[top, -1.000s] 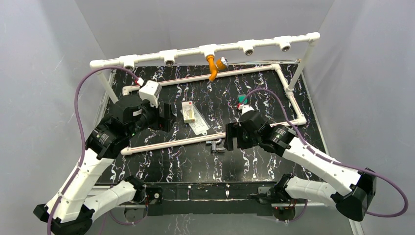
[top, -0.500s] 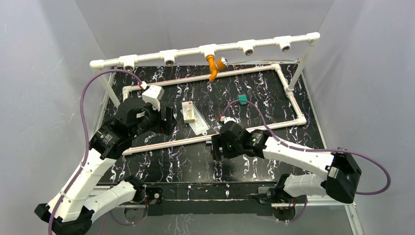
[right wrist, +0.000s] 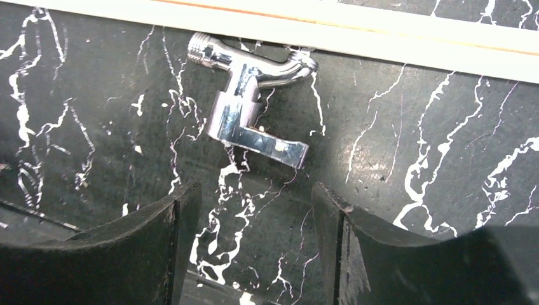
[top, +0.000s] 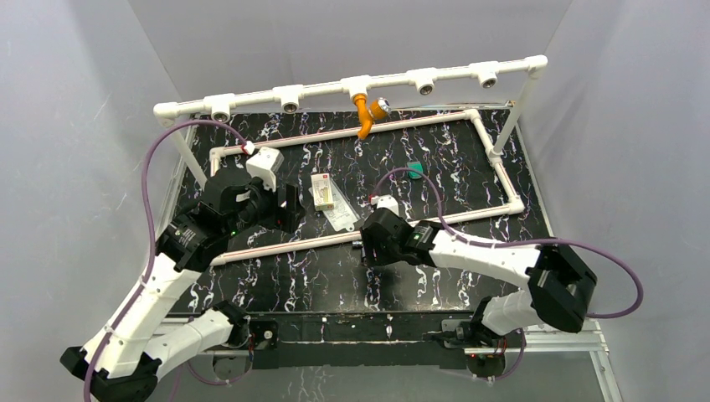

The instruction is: Install the water faucets

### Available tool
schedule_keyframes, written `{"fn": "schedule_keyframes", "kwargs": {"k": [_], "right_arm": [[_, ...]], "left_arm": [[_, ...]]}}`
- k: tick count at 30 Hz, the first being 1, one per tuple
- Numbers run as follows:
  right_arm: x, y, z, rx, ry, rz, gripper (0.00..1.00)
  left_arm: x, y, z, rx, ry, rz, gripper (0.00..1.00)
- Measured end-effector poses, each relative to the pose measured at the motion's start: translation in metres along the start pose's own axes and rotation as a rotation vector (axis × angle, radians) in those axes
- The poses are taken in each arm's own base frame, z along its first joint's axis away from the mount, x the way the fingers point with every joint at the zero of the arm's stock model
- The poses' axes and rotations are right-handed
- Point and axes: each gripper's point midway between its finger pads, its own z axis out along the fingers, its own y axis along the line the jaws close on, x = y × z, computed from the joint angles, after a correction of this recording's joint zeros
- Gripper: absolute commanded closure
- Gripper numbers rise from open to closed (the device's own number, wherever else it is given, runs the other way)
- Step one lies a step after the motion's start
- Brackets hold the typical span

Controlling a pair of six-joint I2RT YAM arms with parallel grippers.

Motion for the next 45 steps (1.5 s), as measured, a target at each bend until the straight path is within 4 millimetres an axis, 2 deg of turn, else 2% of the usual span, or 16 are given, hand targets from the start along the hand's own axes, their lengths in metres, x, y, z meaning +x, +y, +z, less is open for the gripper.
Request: {"fn": "schedule_keyframes", "kwargs": {"k": [6,11,16,20,28,34,40,45], "right_arm": [[-0.002,-0.004,0.014,0.049,-0.007,-0.016,0.31],[-0.018,0.003,0.016,0.047,-0.050,-0.012,0.32],[-0.032,0.012,0.028,0.059,-0.072,-0.019,0.37],[-0.030,0.011,0.038,0.079,-0.063,-0.025,0.42],[-0.020,0.006,0.056,0.128,-0.026,-0.026,0.44],[-0.020,0.008,0.063,0.134,-0.017,-0.020,0.47],[-0.009,0.005,0.073,0.154,0.018,-0.019,0.50],[-0.008,0.005,0.073,0.157,0.022,-0.013,0.65]], "left_arm": [[-0.001,0.002,-0.002,-0.012,-0.011,-0.003,0.20],[-0.003,0.004,-0.006,-0.020,-0.026,-0.003,0.20],[-0.003,0.006,-0.009,-0.029,-0.035,0.000,0.20],[-0.003,0.008,-0.013,-0.038,-0.041,0.000,0.20],[0.001,0.011,-0.018,-0.051,-0.036,0.001,0.20],[0.000,0.011,-0.020,-0.054,-0.036,0.001,0.20],[0.000,0.011,-0.020,-0.053,-0.036,0.000,0.20],[0.000,0.009,-0.020,-0.042,-0.036,-0.010,0.20]]}}
